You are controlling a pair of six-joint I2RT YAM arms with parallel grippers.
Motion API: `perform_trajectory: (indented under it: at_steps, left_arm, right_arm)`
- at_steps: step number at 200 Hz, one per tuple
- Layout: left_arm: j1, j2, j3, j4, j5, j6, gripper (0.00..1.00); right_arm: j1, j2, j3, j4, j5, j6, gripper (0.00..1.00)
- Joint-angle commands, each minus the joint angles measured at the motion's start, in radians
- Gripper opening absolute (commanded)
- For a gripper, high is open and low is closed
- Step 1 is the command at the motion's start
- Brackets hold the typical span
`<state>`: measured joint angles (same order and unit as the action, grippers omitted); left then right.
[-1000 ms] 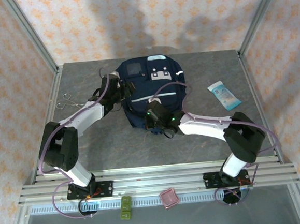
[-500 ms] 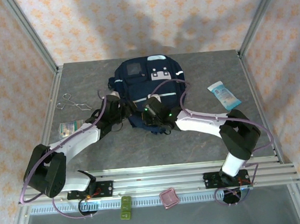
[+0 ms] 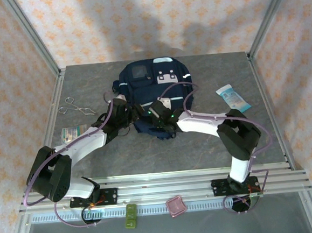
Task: Pack books, pencil case, and school supplies into a backpack
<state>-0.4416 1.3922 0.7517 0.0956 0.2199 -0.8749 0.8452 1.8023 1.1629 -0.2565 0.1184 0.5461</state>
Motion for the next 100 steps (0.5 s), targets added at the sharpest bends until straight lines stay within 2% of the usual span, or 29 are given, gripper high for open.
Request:
perform_trajectory:
  at_steps: [1, 14, 32, 84, 100]
  left_arm:
    - [-0.008, -0.016, -0.006, 0.042, -0.019, -0.018, 0.54]
    - [-0.008, -0.018, -0.009, 0.049, -0.018, -0.019, 0.54]
    - [-0.013, -0.012, -0.008, 0.054, -0.014, -0.021, 0.54]
    - [-0.052, -0.009, -0.002, 0.061, -0.015, -0.065, 0.55]
    - [-0.073, -0.006, 0.002, 0.049, -0.03, -0.083, 0.58]
  right_arm:
    - [-0.016, 0.021, 0.035, -0.046, 0.062, 0.02, 0.24]
    - [-0.023, 0.027, 0.032, -0.055, 0.072, 0.017, 0.18]
    - [-0.027, 0.02, 0.024, -0.065, 0.09, 0.005, 0.0]
    - [-0.027, -0.116, -0.002, 0.027, -0.019, -0.079, 0.0]
    - [-0.027, -0.17, -0.026, 0.075, -0.028, -0.09, 0.0]
